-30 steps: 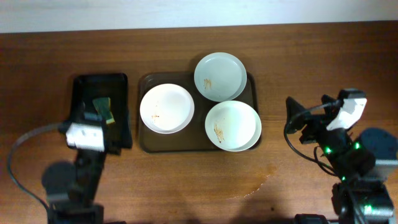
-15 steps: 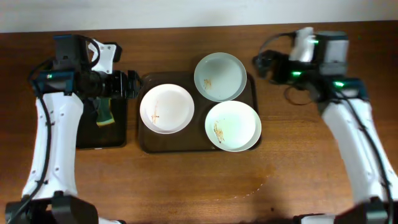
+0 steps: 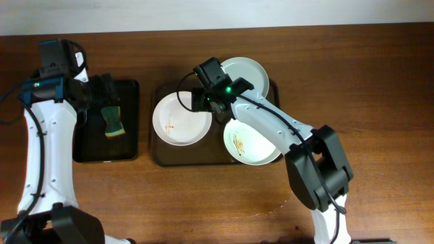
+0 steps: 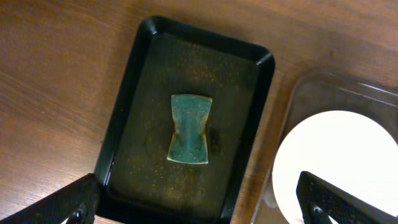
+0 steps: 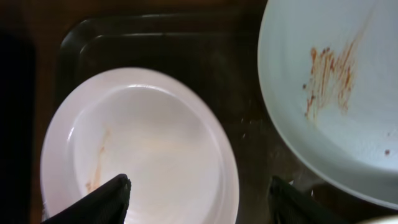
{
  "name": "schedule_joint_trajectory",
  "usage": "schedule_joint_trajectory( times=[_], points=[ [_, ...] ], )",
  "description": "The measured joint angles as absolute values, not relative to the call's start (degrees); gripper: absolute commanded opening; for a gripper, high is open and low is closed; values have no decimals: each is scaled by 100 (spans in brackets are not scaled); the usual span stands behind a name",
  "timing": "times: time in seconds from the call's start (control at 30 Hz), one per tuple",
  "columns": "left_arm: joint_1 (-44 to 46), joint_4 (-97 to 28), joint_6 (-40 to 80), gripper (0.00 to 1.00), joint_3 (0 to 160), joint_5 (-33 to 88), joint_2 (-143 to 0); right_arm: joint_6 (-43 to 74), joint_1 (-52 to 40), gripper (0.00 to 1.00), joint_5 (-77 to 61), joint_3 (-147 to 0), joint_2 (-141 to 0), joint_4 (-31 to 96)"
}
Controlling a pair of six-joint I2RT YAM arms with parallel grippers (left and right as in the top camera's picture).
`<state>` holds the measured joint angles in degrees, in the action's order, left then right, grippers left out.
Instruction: Clean dirty plates on tray and stack at the side
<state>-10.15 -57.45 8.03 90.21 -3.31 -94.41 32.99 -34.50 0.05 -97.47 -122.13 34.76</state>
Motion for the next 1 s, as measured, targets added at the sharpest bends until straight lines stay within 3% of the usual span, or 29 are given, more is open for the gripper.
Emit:
schedule_joint_trajectory(
  times=[0.03, 0.07, 0.1, 0.27, 0.4, 0.43, 0.5, 0.63, 0.83, 0.9, 0.97, 1.0],
  points=[
    [-1015, -5745, 805, 99, 9021, -342, -9459, 3267, -3450, 57, 47, -9784, -12289, 3500],
    [-1015, -5745, 805, 99, 9024, -373, -9660, 3242, -3450, 43, 91, -9795, -12403, 3516],
    [-1015, -5741, 805, 98, 9024, -373, -9743, 3221, -3450, 39, 106, -9797, -12484, 3520],
    [-1015, -5553, 823, 98, 9024, -390, -10165, 3234, -3468, 33, 110, -9797, -12833, 3535],
    [-1015, -5415, 827, 90, 9024, -392, -10556, 3474, -3568, 9, 128, -9797, -12982, 3627],
    [-1015, -5367, 843, 81, 9024, -392, -10626, 3520, -3566, 4, 165, -9797, -12982, 3686],
    [-1015, -5249, 869, 71, 9024, -395, -10822, 3662, -3557, 4, 191, -9817, -12982, 3767],
    [-1015, -5242, 910, 59, 9024, -392, -11190, 3771, -3557, 4, 187, -9870, -12982, 3883],
    [-1015, -5207, 930, 58, 9024, -480, -11889, 3771, -3557, 4, 172, -9876, -12982, 3881],
    [-1015, -5186, 930, 50, 9024, -517, -12011, 3771, -3557, 4, 169, -9876, -12982, 3881],
    [-1015, -5170, 956, 33, 9024, -523, -12156, 3771, -3557, 4, 169, -9878, -12982, 3883],
    [-1015, -5159, 939, 19, 9024, -537, -12272, 3771, -3557, 4, 169, -9878, -12982, 3883]
  ],
)
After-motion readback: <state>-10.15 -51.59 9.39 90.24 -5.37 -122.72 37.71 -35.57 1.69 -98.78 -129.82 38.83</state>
